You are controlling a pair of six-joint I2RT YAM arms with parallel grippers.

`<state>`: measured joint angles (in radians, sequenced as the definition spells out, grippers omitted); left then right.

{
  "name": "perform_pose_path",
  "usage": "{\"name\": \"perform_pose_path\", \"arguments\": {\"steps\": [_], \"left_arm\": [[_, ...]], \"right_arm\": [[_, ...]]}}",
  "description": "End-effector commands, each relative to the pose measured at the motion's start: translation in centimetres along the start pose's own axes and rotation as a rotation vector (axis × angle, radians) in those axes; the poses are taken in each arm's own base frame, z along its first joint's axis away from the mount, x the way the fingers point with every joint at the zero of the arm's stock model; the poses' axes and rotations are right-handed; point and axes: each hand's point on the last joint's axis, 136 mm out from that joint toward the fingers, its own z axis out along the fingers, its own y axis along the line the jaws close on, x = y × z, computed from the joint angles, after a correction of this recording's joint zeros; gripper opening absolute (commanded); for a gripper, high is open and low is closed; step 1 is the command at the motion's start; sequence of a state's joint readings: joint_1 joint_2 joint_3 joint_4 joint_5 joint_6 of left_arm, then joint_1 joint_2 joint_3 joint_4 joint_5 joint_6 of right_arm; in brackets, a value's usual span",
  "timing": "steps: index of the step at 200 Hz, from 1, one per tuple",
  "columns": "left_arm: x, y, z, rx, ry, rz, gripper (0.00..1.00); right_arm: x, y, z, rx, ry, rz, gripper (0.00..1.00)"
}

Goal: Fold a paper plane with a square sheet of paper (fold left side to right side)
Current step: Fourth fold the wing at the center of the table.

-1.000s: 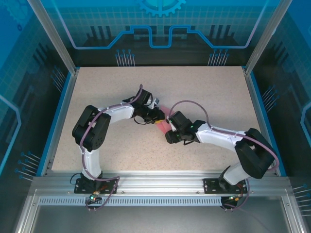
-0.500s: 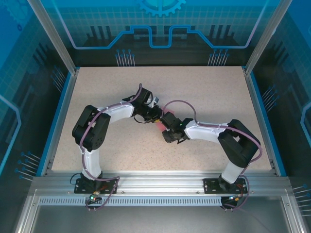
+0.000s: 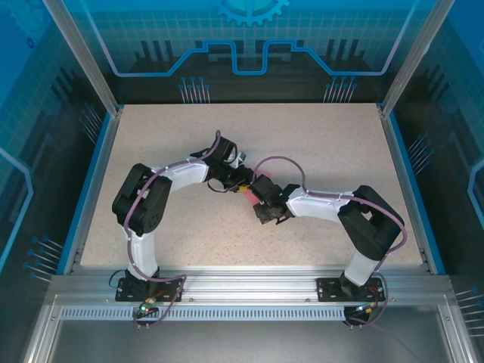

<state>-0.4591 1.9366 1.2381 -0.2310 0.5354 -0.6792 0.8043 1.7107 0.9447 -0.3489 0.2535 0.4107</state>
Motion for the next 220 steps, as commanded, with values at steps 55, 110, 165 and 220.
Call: {"name": "perform_pose_path", "arguments": {"steps": [55, 110, 165, 220], "left_arm": [[-1.3, -0.3, -5.7, 0.030, -0.090, 0.003, 0.51], [-0.7, 2.0, -5.9, 0.027, -0.078, -0.052, 0.41], [0.2, 2.3, -2.5, 0.048, 0.008, -0.072, 0.30], [0.3, 0.9, 0.1, 0.049, 0.057, -0.043, 0.32]], "right_arm": [[0.3, 1.0, 0.7, -0.094, 0.015, 0.046, 0.08], [1.3, 0.4, 0.9, -0.153, 0.021, 0.109, 0.08], [1.5, 0.5, 1.0, -0.219, 0.017, 0.157, 0.08], [1.6, 0.4, 1.2, -0.266, 0.023, 0.191, 0.08]]}}
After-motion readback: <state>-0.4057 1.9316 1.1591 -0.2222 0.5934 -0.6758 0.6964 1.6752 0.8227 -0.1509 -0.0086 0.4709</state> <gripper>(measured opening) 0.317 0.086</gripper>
